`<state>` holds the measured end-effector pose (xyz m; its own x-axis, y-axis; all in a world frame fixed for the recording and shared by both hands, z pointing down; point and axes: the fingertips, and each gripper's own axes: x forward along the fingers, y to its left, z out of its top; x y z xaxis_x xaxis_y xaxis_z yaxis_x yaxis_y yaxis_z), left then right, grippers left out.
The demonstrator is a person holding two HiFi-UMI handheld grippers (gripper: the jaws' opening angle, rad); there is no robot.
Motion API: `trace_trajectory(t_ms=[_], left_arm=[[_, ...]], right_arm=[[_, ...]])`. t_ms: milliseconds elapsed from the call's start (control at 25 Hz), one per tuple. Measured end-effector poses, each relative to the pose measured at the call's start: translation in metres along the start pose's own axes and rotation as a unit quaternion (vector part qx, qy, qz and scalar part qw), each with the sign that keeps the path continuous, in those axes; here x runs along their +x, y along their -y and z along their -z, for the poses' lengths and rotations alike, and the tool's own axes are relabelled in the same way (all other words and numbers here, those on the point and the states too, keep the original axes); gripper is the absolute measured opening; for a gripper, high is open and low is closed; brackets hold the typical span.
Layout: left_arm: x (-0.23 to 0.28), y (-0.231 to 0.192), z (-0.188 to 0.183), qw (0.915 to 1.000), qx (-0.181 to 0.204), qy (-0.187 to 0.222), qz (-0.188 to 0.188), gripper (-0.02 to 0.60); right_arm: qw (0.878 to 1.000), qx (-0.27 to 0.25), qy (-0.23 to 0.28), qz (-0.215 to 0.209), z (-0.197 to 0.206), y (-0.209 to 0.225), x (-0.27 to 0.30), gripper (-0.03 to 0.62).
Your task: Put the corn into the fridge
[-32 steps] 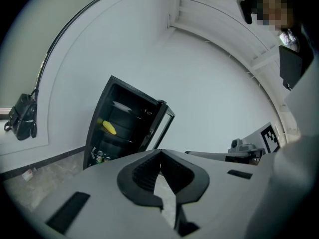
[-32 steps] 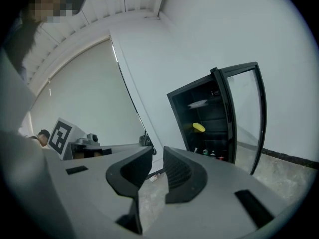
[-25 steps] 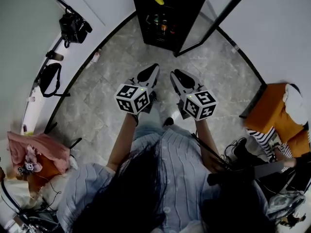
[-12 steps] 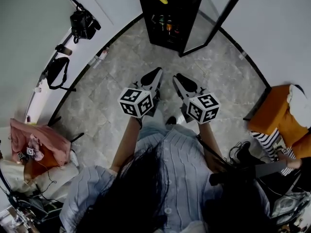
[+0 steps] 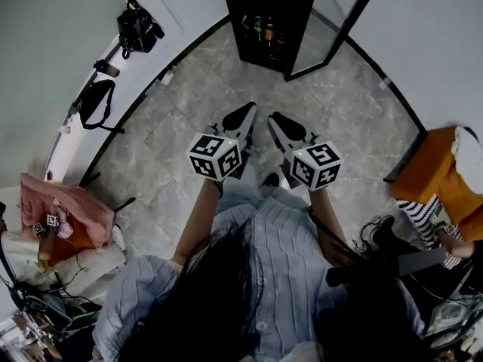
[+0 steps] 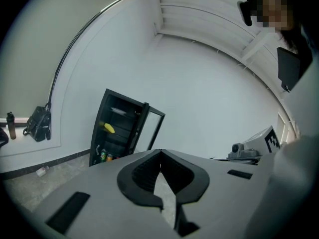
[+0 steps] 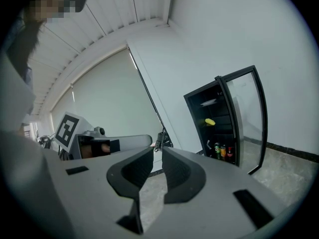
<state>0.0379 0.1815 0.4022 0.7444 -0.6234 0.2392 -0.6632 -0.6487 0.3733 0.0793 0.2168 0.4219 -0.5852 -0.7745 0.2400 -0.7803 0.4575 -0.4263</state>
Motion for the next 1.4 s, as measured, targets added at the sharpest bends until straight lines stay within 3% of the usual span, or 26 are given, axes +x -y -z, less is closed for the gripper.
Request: trace_trajectory(t_ms=[760, 1400], left_arm=[[-0.025, 0.027, 0.012, 0.9999, 0.006, 0.012, -0.010, 0.008], [-0.032, 0.020, 0.012, 0.9998, 0.014, 0.013, -0.010, 0.008]], right_arm=[[0.999, -0.031, -0.009, -0.012, 0.009, -0.017, -0.025, 0.048], [0.999, -0.037, -0.019, -0.017, 0.015, -0.023, -0.015, 0.048]])
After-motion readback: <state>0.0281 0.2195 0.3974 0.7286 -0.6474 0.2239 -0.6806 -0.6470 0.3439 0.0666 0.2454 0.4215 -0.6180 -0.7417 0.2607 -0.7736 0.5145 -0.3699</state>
